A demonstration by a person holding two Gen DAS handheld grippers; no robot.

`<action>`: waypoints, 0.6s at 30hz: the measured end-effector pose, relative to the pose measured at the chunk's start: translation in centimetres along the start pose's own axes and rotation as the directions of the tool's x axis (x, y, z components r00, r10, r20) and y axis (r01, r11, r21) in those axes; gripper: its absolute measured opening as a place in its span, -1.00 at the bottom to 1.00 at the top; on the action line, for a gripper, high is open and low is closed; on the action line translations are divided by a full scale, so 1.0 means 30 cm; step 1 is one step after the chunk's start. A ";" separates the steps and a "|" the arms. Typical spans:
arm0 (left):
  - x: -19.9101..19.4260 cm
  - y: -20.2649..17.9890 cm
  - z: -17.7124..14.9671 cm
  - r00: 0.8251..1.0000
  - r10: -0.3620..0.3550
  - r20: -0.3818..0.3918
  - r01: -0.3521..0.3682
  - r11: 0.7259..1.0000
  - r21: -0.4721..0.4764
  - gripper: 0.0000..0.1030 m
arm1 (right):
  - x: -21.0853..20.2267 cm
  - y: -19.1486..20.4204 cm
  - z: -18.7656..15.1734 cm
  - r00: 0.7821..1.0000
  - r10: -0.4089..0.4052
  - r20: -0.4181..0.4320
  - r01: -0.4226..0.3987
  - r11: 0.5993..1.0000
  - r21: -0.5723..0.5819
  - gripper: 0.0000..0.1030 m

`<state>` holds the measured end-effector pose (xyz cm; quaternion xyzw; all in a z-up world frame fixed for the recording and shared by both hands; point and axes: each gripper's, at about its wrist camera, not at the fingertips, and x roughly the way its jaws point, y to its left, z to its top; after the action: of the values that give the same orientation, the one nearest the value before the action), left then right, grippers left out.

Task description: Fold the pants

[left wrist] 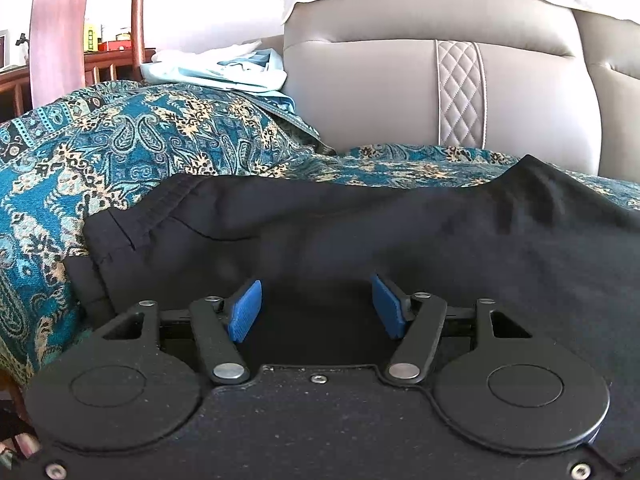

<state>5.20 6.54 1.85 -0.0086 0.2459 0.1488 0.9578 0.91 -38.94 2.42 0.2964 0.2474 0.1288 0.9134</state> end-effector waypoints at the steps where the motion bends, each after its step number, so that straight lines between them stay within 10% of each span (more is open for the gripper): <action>1: 0.000 0.002 0.001 1.000 -0.002 -0.002 0.002 1.000 -0.001 0.21 | -0.002 -0.009 -0.012 0.999 -0.035 -0.017 0.035 0.999 -0.006 1.00; 7: 0.004 0.011 0.001 1.000 -0.012 -0.001 0.012 1.000 -0.005 0.23 | -0.145 -0.193 0.094 0.947 -0.313 0.066 0.304 0.945 0.121 1.00; 10: 0.002 0.009 0.001 1.000 -0.010 -0.001 0.010 1.000 -0.005 0.23 | -0.240 -0.316 0.159 0.861 -0.498 0.105 0.462 0.851 0.249 1.00; 12: 0.002 0.008 0.002 1.000 -0.010 -0.003 0.010 1.000 -0.003 0.23 | -0.305 -0.407 0.201 0.842 -0.519 0.146 0.450 0.826 0.340 1.00; 15: 0.003 0.007 0.002 1.000 -0.009 -0.006 0.009 1.000 0.001 0.23 | -0.417 -0.483 0.225 0.705 -0.679 0.204 0.548 0.705 0.451 1.00; 18: 0.003 0.006 0.001 1.000 -0.008 -0.006 0.008 1.000 0.005 0.23 | -0.566 -0.526 0.173 0.650 -0.698 0.298 0.458 0.674 0.580 1.00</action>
<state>5.23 6.75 1.85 -0.0077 0.2492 0.1446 0.9576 -9.27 -60.39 2.90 0.4255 0.1096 -0.3218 0.8387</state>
